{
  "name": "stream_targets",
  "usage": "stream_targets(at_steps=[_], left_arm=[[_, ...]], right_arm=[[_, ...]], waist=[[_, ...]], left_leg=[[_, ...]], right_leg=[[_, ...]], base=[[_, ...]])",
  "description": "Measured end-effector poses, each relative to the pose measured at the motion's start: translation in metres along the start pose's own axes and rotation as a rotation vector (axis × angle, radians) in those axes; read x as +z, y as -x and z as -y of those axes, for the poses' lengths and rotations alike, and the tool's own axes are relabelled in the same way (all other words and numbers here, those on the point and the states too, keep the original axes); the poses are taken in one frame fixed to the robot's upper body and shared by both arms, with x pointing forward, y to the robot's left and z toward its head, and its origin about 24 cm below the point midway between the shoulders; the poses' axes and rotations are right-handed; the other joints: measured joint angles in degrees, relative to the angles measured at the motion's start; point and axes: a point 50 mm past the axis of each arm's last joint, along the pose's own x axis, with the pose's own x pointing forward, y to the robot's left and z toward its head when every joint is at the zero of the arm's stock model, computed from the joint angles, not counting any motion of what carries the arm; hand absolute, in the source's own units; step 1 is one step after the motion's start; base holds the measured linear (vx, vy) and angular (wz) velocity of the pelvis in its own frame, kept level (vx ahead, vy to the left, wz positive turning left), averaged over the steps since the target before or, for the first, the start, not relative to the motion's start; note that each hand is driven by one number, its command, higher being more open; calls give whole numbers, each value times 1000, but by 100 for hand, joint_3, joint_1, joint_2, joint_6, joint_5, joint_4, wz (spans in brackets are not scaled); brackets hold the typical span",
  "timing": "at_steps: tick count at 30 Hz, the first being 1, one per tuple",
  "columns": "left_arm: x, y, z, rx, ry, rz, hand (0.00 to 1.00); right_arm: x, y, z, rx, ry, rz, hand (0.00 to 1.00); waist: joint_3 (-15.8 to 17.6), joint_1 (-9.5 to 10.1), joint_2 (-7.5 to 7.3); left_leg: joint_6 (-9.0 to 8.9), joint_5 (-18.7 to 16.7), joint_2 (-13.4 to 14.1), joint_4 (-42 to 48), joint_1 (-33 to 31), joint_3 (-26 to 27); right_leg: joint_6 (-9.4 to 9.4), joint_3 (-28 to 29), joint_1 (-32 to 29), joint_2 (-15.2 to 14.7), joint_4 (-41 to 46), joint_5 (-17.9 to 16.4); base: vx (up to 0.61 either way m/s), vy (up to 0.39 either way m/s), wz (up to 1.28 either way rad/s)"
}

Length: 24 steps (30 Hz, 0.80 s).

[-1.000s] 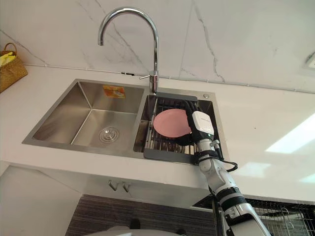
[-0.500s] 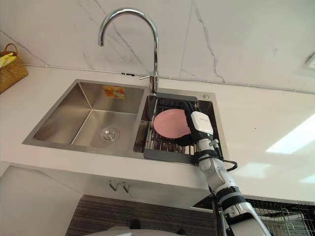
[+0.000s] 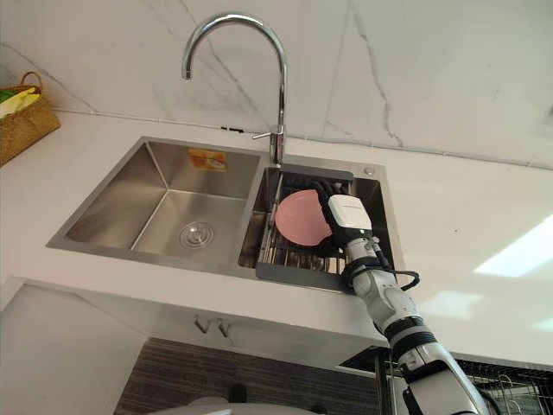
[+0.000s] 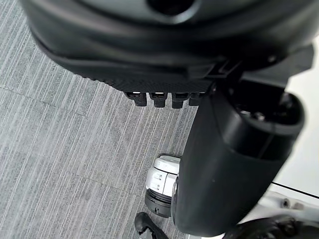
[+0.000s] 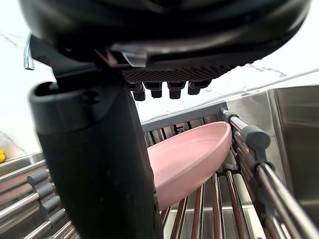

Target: Walk over to the sink, pick up the cup, carry it to the dishwasher, place the cup inside the dishwasher, then close the dishwasher door

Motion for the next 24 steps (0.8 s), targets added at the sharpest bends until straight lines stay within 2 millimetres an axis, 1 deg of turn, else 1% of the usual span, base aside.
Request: stream_targets(at_steps=[7, 12, 15, 17, 24], left_arm=[[0, 0, 0, -2, -2, 16, 100], [2, 0, 0, -2, -2, 37, 100], [3, 0, 0, -2, -2, 44, 100], [1, 1, 0, -2, 1, 44, 100], [4, 1, 0, 0, 1, 62, 100]], right_arm=[[-6, 1, 1, -20, 20, -13, 0], [-13, 3, 3, -45, 73, -18, 0], [-17, 1, 4, -74, 81, -34, 0], [-17, 1, 4, -80, 80, -23, 0], [-16, 2, 7, -126, 104, 21, 0]], waist=[[3, 15, -4], [6, 144, -12], [14, 163, -14], [30, 159, -20], [134, 136, -21]], left_leg=[[-2, 1, -3, 0, -54, -114], [-2, 1, -2, 0, -65, -165], [-3, 6, -12, 1, -94, -230], [10, 72, -7, 3, -88, -242], [11, 71, -2, 4, -76, -236]], right_leg=[[0, -142, 20, 2, 0, -33], [-3, -183, 30, 8, 19, -43], [8, -272, 41, 0, 23, -48], [7, -290, 63, 7, 24, -49], [0, -275, 71, 12, 25, -56]], base=[[6, 3, 10], [10, 0, 3], [32, 2, 14], [50, 1, 6], [31, 3, 0]])
